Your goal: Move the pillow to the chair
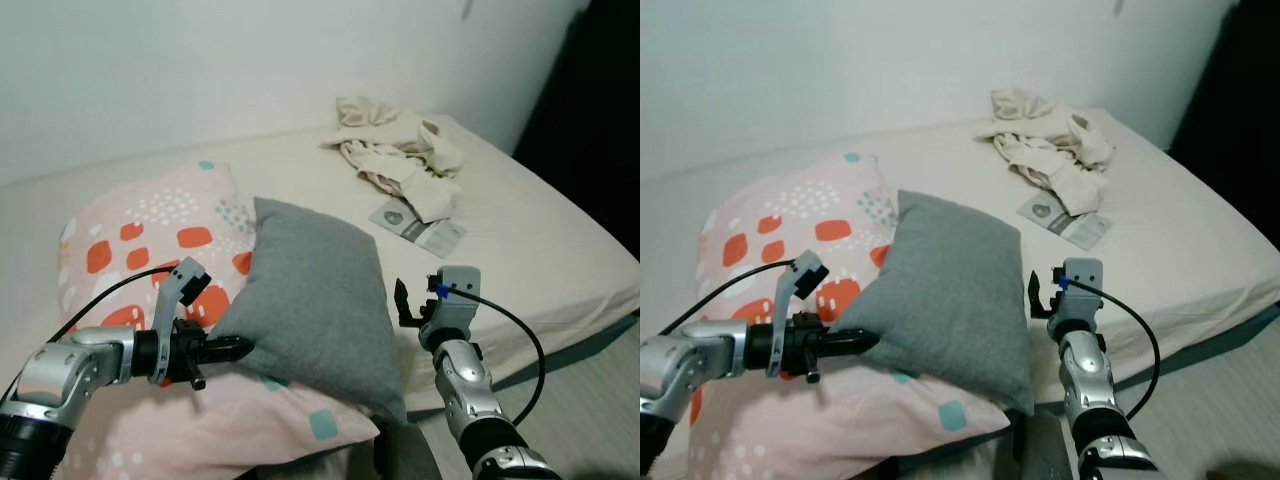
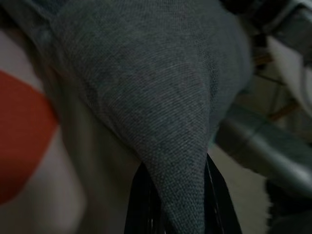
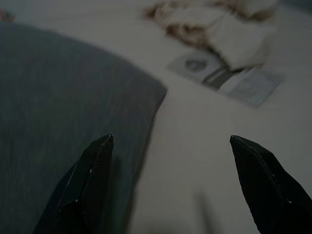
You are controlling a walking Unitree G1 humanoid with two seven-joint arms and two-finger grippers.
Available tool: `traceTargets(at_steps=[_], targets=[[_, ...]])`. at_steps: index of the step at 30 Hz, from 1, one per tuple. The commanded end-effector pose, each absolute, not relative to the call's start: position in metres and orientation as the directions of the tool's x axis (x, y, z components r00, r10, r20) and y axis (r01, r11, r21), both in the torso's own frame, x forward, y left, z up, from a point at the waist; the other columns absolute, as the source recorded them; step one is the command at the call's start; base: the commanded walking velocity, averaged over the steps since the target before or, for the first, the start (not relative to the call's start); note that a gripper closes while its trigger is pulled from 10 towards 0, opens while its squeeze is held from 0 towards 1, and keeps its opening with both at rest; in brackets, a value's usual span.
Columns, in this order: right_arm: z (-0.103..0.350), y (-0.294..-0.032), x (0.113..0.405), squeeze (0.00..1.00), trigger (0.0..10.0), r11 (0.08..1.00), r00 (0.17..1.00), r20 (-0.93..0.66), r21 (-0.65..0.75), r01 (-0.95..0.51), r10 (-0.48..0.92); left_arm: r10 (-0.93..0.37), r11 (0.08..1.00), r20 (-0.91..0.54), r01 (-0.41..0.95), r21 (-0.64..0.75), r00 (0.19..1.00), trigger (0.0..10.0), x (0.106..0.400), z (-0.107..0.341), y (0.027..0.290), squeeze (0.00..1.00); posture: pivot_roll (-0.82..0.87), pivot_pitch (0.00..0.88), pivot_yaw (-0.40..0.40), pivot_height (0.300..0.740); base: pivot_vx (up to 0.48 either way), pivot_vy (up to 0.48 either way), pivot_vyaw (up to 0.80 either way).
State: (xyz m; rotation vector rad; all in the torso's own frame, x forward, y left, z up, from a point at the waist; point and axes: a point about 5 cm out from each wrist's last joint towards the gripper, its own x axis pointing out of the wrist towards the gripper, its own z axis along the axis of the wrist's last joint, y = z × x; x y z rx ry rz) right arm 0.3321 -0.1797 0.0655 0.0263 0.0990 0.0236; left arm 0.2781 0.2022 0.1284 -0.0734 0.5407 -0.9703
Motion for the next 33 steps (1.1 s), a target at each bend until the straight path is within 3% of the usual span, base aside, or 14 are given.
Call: traceTargets(at_steps=[1,6,7,8,9,14,18,24,28,33], targets=[[0.054,-0.175,0.329,0.00,10.0,0.998,0.984,-0.172,0.039,-0.041,0.047,-0.752,0.620,-0.452,0.747,-0.239,0.480,0.0,0.280,0.128,0.213,0.00,0.02,0.107,0.018,0.587,0.000,0.000,0.00],[0.044,-0.171,0.328,0.00,10.0,0.976,0.965,-0.255,0.217,-0.003,0.059,-0.698,0.656,-0.516,0.732,-0.183,0.497,0.0,0.282,0.115,0.211,0.00,0.02,0.102,0.019,0.587,0.000,0.000,0.00],[0.040,-0.170,0.327,0.23,10.0,0.970,0.958,-0.281,0.243,0.008,0.063,-0.682,0.661,-0.538,0.732,-0.165,0.496,0.0,0.282,0.111,0.210,0.00,0.02,0.102,0.019,0.587,0.000,0.000,0.00],[0.039,-0.170,0.326,0.65,10.0,0.965,0.956,-0.286,0.262,0.016,0.061,-0.667,0.666,-0.555,0.732,-0.143,0.498,0.0,0.283,0.106,0.209,0.00,0.02,0.100,0.020,0.587,0.000,0.000,0.00],[0.037,-0.170,0.325,1.00,10.0,0.958,0.955,-0.293,0.286,0.034,0.053,-0.658,0.667,-0.564,0.733,-0.131,0.499,0.0,0.283,0.104,0.208,0.00,0.02,0.100,0.020,0.587,0.000,0.000,0.00],[0.032,-0.174,0.323,1.00,10.0,0.919,0.950,-0.313,0.378,0.109,0.017,-0.655,0.682,-0.550,0.719,-0.134,0.518,0.0,0.286,0.096,0.199,0.00,0.02,0.100,0.028,0.587,0.000,0.000,0.00],[0.030,-0.172,0.323,1.00,10.0,0.914,0.946,-0.322,0.391,0.105,0.030,-0.607,0.715,-0.541,0.697,-0.052,0.582,0.0,0.294,0.095,0.196,0.00,0.02,0.100,0.028,0.587,0.000,0.000,0.00],[0.030,-0.143,0.325,1.00,10.0,0.802,0.929,-0.291,0.597,-0.012,0.230,-0.642,0.701,-0.497,0.709,-0.072,0.584,0.0,0.296,0.093,0.177,0.00,0.03,0.096,0.035,0.587,0.000,0.000,0.00],[0.029,-0.124,0.323,1.00,10.0,0.770,0.893,-0.290,0.632,-0.092,0.345,-0.643,0.698,-0.497,0.713,-0.067,0.582,0.0,0.296,0.091,0.174,0.00,0.03,0.096,0.035,0.587,0.000,0.000,0.00],[0.032,-0.111,0.327,1.00,10.0,0.761,0.871,-0.299,0.637,-0.121,0.389,-0.639,0.701,-0.496,0.710,-0.062,0.588,0.0,0.297,0.089,0.175,0.00,0.04,0.090,0.028,0.587,0.000,0.000,0.00]])
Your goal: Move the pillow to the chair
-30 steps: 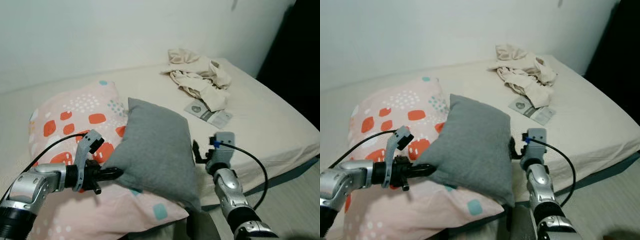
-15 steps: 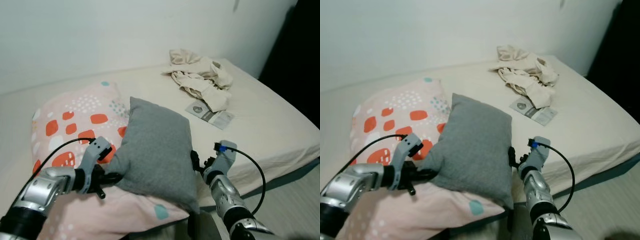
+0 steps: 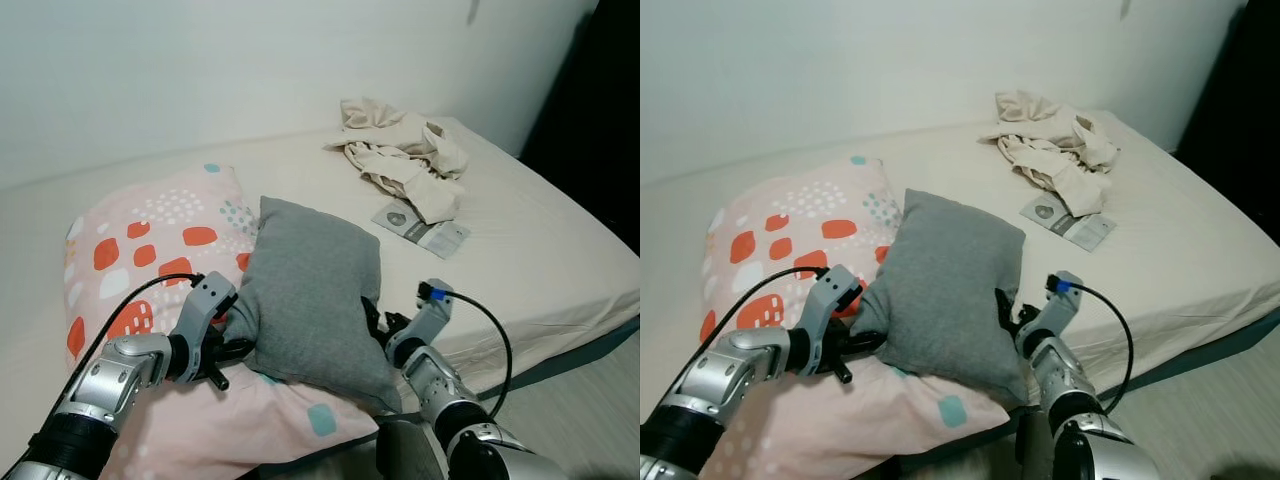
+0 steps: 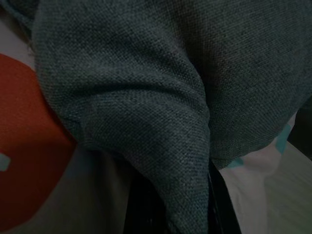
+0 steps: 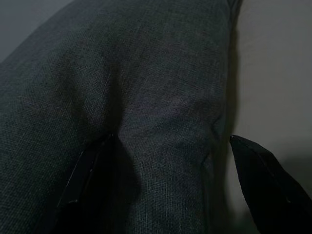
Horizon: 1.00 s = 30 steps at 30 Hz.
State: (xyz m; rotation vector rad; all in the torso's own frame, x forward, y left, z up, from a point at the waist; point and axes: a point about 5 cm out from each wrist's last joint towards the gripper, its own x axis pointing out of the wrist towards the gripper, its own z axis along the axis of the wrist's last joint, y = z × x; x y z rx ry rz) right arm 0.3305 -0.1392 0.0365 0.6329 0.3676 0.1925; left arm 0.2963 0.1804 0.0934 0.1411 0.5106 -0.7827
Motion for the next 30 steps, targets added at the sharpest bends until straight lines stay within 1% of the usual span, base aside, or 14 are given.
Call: traceTargets(at_steps=[1,2,4,5,7,11,16,20,22,23,25,26,27,30], targets=[[0.034,-0.108,0.328,1.00,10.0,0.762,0.863,-0.306,0.635,-0.129,0.401,-0.637,0.703,-0.496,0.709,-0.059,0.590,0.0,0.297,0.088,0.175,0.00,0.04,0.090,0.028,0.587,0.000,0.000,0.00],[0.035,-0.102,0.329,0.72,10.0,0.769,0.848,-0.310,0.618,-0.162,0.429,-0.635,0.704,-0.498,0.708,-0.057,0.591,0.0,0.297,0.087,0.176,0.00,0.04,0.095,0.025,0.587,0.000,0.000,0.00],[0.037,-0.099,0.329,0.72,10.0,0.772,0.837,-0.312,0.608,-0.187,0.449,-0.632,0.705,-0.499,0.707,-0.055,0.593,0.0,0.297,0.087,0.177,0.00,0.04,0.095,0.025,0.587,0.000,0.000,0.00],[0.042,-0.084,0.329,0.00,10.0,0.715,0.785,-0.271,0.637,-0.287,0.557,-0.632,0.709,-0.495,0.703,-0.057,0.597,0.0,0.297,0.087,0.176,0.00,0.04,0.095,0.025,0.587,0.000,0.000,0.00],[0.045,-0.077,0.328,0.00,10.0,0.674,0.753,-0.244,0.659,-0.334,0.611,-0.633,0.709,-0.492,0.703,-0.060,0.597,0.0,0.297,0.087,0.176,0.00,0.03,0.095,0.025,0.587,0.000,0.000,0.00],[0.049,-0.057,0.319,0.00,10.0,0.517,0.610,-0.159,0.713,-0.473,0.777,-0.638,0.705,-0.491,0.706,-0.063,0.593,0.0,0.297,0.086,0.175,0.00,0.03,0.096,0.026,0.587,0.000,0.000,0.00],[0.049,-0.047,0.309,0.00,10.0,0.390,0.498,-0.101,0.759,-0.521,0.861,-0.647,0.693,-0.495,0.717,-0.067,0.580,0.0,0.297,0.084,0.172,0.00,0.03,0.098,0.030,0.587,0.000,0.000,0.00],[0.048,-0.046,0.307,0.00,10.0,0.396,0.490,-0.110,0.748,-0.532,0.865,-0.654,0.686,-0.497,0.724,-0.071,0.571,0.0,0.296,0.084,0.171,0.00,0.03,0.102,0.030,0.587,0.000,0.000,0.00],[0.048,-0.047,0.309,0.00,10.0,0.427,0.507,-0.126,0.728,-0.536,0.853,-0.658,0.680,-0.500,0.730,-0.072,0.563,0.0,0.296,0.083,0.170,0.00,0.03,0.102,0.030,0.587,0.000,0.000,0.00],[0.050,-0.051,0.314,0.00,10.0,0.479,0.550,-0.144,0.696,-0.535,0.823,-0.663,0.672,-0.503,0.737,-0.075,0.554,0.0,0.294,0.082,0.169,0.00,0.03,0.102,0.030,0.587,0.000,0.000,0.00],[0.051,-0.052,0.316,0.00,10.0,0.497,0.569,-0.146,0.687,-0.531,0.809,-0.665,0.671,-0.502,0.737,-0.077,0.553,0.0,0.294,0.082,0.169,0.00,0.03,0.102,0.030,0.587,0.000,0.000,0.00],[0.053,-0.056,0.320,0.00,4.0,0.525,0.608,-0.149,0.684,-0.506,0.780,-0.667,0.670,-0.500,0.738,-0.079,0.552,0.0,0.294,0.082,0.168,0.00,0.03,0.101,0.028,0.587,0.000,0.000,0.00],[0.055,-0.061,0.324,0.00,0.0,0.548,0.645,-0.147,0.684,-0.482,0.750,-0.668,0.670,-0.499,0.738,-0.080,0.552,0.0,0.294,0.082,0.168,0.00,0.03,0.099,0.028,0.587,0.000,0.000,0.00],[0.060,-0.072,0.331,0.00,0.0,0.597,0.704,-0.147,0.663,-0.452,0.695,-0.672,0.671,-0.489,0.737,-0.084,0.556,0.0,0.295,0.083,0.166,0.00,0.03,0.099,0.028,0.587,0.000,0.000,0.00]])
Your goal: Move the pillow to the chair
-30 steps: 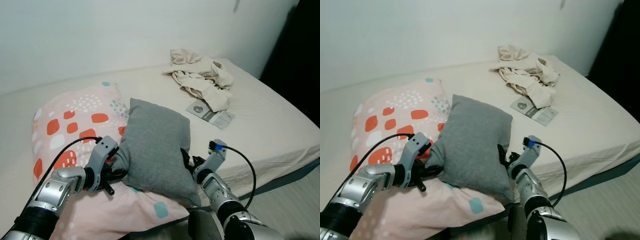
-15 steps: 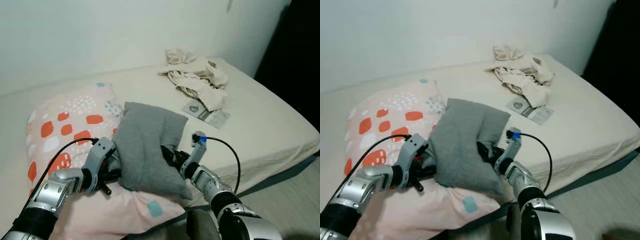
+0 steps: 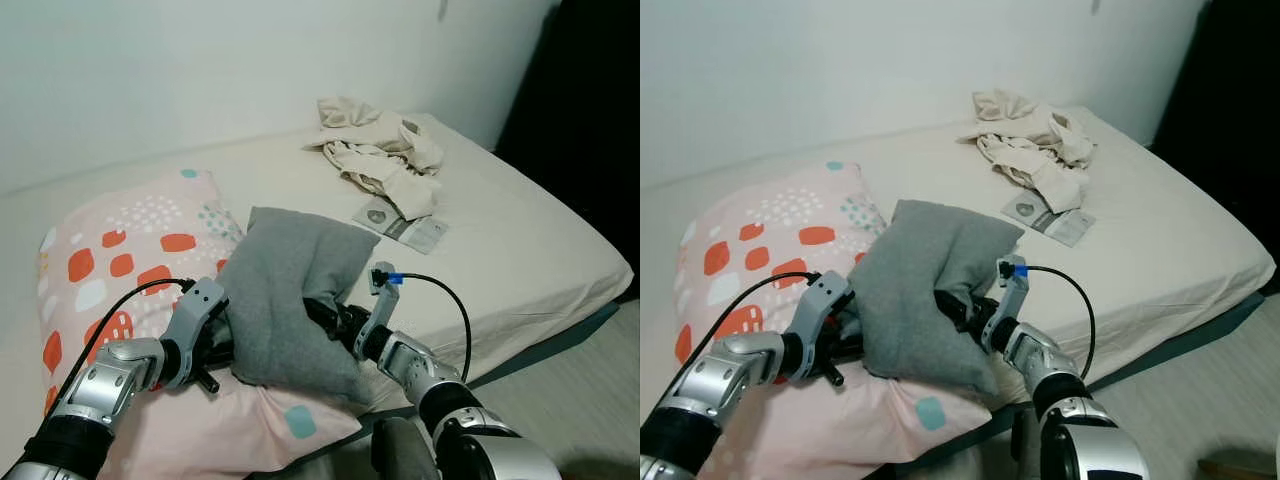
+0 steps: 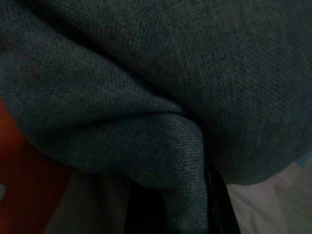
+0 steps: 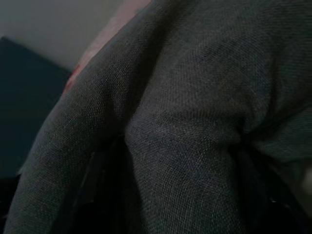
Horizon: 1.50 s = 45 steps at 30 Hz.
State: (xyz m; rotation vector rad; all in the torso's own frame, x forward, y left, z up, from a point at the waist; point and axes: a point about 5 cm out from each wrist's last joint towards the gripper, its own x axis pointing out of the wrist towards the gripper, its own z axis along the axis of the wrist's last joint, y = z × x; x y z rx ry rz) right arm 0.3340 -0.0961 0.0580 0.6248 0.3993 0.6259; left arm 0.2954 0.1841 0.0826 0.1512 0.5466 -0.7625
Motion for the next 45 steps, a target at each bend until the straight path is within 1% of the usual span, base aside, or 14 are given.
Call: traceTargets(at_steps=[1,6,7,9,20,23,25,29,31,32,39,40,41,45], targets=[[0.060,-0.074,0.332,0.00,0.0,0.608,0.712,-0.150,0.656,-0.448,0.686,-0.673,0.671,-0.486,0.736,-0.085,0.558,0.0,0.295,0.083,0.166,0.00,0.03,0.098,0.026,0.587,0.000,0.000,0.00],[0.062,-0.083,0.337,0.00,0.0,0.688,0.754,-0.182,0.580,-0.436,0.631,-0.681,0.673,-0.468,0.734,-0.094,0.564,0.0,0.297,0.086,0.165,0.00,0.03,0.097,0.024,0.587,0.000,0.000,0.00],[0.061,-0.091,0.340,0.00,0.0,0.765,0.785,-0.238,0.502,-0.404,0.572,-0.686,0.673,-0.457,0.733,-0.101,0.566,0.0,0.297,0.087,0.164,0.00,0.03,0.097,0.024,0.587,0.000,0.000,0.00],[0.061,-0.097,0.343,0.00,0.0,0.806,0.816,-0.263,0.471,-0.357,0.515,-0.690,0.673,-0.447,0.731,-0.109,0.569,0.0,0.297,0.088,0.162,0.00,0.03,0.097,0.024,0.587,0.000,0.000,0.00],[0.085,-0.098,0.355,0.00,0.0,0.871,0.881,-0.161,0.306,-0.384,0.445,-0.744,0.660,-0.305,0.724,-0.201,0.594,0.0,0.301,0.103,0.139,0.00,0.02,0.093,0.025,0.587,0.000,0.000,0.00],[0.100,-0.095,0.360,0.00,0.0,0.884,0.893,-0.092,0.214,-0.415,0.441,-0.721,0.692,-0.234,0.697,-0.190,0.652,0.0,0.308,0.115,0.131,0.00,0.02,0.093,0.018,0.587,0.000,0.000,0.00],[0.122,-0.090,0.364,0.00,0.0,0.886,0.892,0.012,0.103,-0.451,0.452,-0.540,0.839,-0.171,0.511,-0.189,0.824,0.0,0.327,0.126,0.130,0.00,0.01,0.090,0.015,0.587,0.000,0.000,0.00],[0.139,-0.085,0.364,0.00,0.0,0.881,0.878,0.098,0.011,-0.472,0.469,-0.392,0.902,-0.117,0.356,-0.246,0.913,0.0,0.336,0.134,0.132,0.00,0.01,0.088,0.012,0.587,0.000,0.000,0.00],[0.151,-0.080,0.360,0.00,0.0,0.871,0.854,0.173,-0.061,-0.488,0.490,-0.281,0.922,-0.120,0.234,-0.308,0.952,8.1,0.338,0.133,0.134,0.00,0.00,0.075,0.006,0.587,0.000,0.000,0.00],[0.155,-0.078,0.357,0.00,0.0,0.865,0.840,0.204,-0.096,-0.493,0.502,-0.255,0.927,-0.126,0.205,-0.314,0.959,10.0,0.336,0.131,0.134,0.00,0.00,0.070,0.004,0.587,0.000,0.000,0.00],[0.156,-0.074,0.348,0.00,0.0,0.847,0.811,0.245,-0.170,-0.503,0.531,-0.181,0.944,-0.136,0.133,-0.304,0.974,10.0,0.332,0.127,0.135,0.00,-0.01,0.058,0.001,0.587,0.000,0.000,0.00],[0.152,-0.074,0.347,0.00,0.2,0.856,0.824,0.234,-0.158,-0.492,0.517,-0.155,0.945,-0.150,0.103,-0.311,0.976,10.0,0.331,0.124,0.137,0.00,-0.01,0.053,-0.001,0.587,0.000,0.000,0.00],[0.144,-0.078,0.347,0.00,10.0,0.877,0.853,0.205,-0.148,-0.457,0.479,-0.123,0.946,-0.163,0.066,-0.319,0.979,10.0,0.329,0.121,0.140,0.00,-0.01,0.046,-0.008,0.587,0.000,0.000,0.00],[0.132,-0.085,0.350,0.00,10.0,0.909,0.900,0.137,-0.121,-0.398,0.413,-0.070,0.955,-0.181,0.013,-0.297,0.981,10.0,0.327,0.117,0.146,0.00,-0.01,0.043,-0.012,0.587,0.000,0.000,0.00]])
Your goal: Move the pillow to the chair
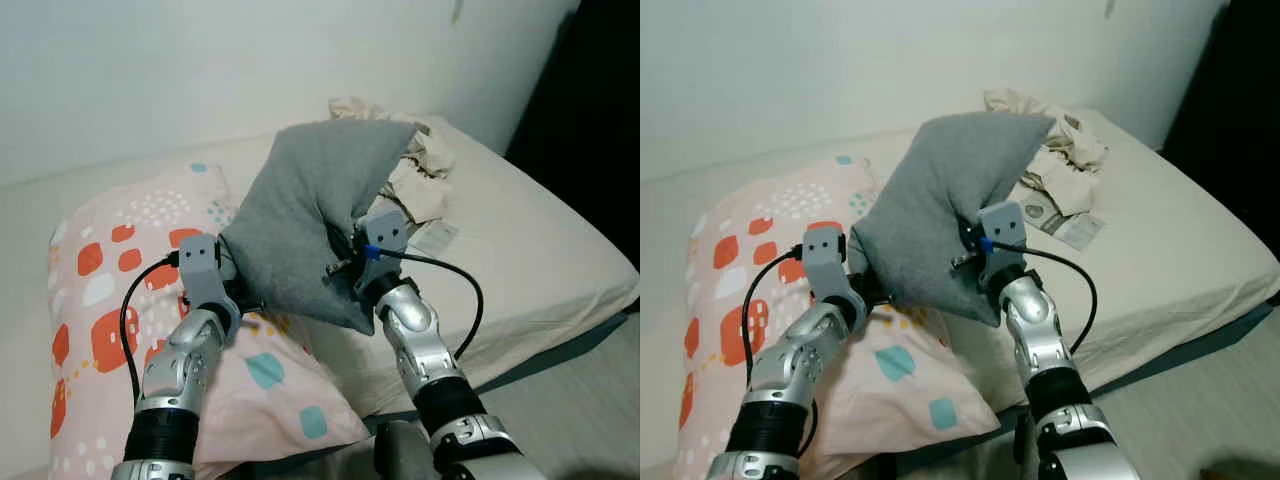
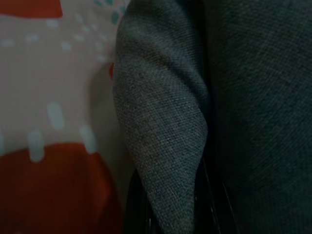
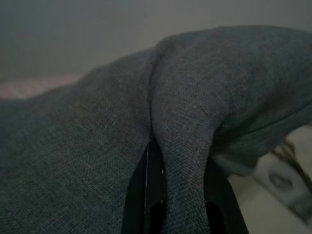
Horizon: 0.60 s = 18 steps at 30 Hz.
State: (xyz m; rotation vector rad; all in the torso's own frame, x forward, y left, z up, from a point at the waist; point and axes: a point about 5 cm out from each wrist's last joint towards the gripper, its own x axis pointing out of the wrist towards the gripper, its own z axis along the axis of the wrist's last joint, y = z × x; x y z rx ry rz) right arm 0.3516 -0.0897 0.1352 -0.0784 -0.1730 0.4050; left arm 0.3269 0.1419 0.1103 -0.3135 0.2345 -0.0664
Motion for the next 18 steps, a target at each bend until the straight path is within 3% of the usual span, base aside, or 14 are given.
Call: traceTargets(at_steps=[1,4,18], targets=[[0.127,-0.087,0.350,0.00,10.0,0.919,0.915,0.106,-0.105,-0.380,0.390,-0.053,0.962,-0.184,0.001,-0.273,0.981,10.0,0.326,0.116,0.148,0.00,-0.01,0.040,-0.018,0.587,0.000,0.000,0.00],[0.122,-0.089,0.348,0.00,10.0,0.920,0.919,0.085,-0.116,-0.374,0.385,-0.061,0.995,-0.164,0.047,-0.090,0.985,10.0,0.322,0.110,0.150,0.00,-0.01,0.039,-0.022,0.587,0.000,0.000,0.00],[0.108,-0.095,0.342,0.00,10.0,0.909,0.914,0.019,-0.119,-0.400,0.405,-0.018,0.998,-0.224,0.005,-0.059,0.974,10.0,0.311,0.087,0.147,0.00,-0.02,0.026,-0.045,0.587,0.000,0.000,0.00]])
